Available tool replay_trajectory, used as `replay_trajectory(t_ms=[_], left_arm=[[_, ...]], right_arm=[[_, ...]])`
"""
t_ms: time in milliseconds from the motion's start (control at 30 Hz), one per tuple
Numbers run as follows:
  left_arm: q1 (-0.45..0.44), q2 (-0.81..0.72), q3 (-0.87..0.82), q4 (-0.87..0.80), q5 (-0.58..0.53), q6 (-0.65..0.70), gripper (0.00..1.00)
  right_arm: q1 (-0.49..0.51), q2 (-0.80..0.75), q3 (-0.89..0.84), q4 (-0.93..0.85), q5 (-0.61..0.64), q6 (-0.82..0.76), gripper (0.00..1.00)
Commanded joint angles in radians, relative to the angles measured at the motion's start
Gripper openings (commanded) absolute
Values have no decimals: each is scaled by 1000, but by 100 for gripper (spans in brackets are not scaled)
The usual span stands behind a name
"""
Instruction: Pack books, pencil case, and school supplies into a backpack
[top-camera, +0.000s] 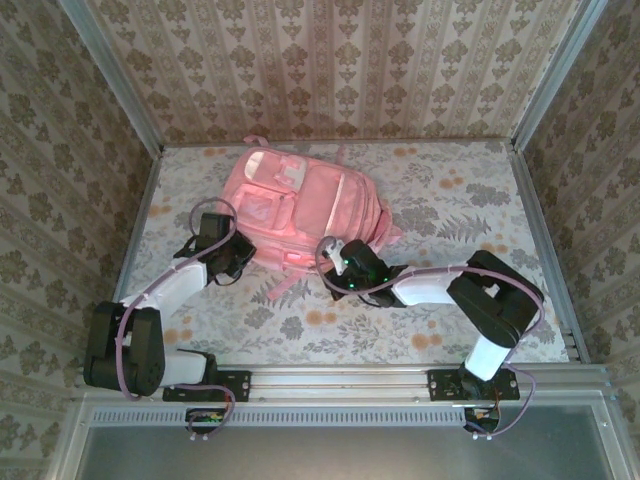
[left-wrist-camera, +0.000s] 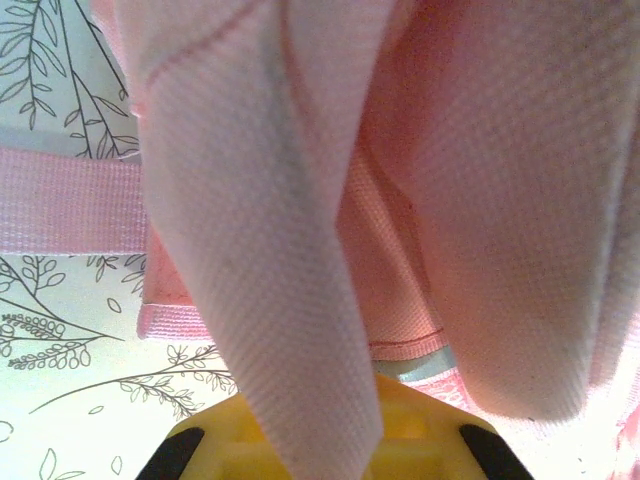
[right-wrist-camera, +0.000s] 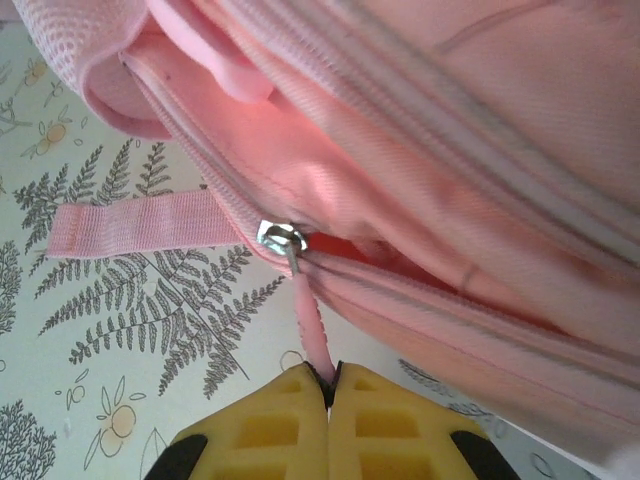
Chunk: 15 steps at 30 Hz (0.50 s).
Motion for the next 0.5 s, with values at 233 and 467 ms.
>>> replay_trajectory(t_ms=[233,467], left_arm=[[10,9,57,-50,-157,68,0],[-7,12,85,-79,-157,100,0]], right_arm=[[-50,-100,-100,-120,-8,-59,0],[-49,-137,-129,-133,-12,-42,0]])
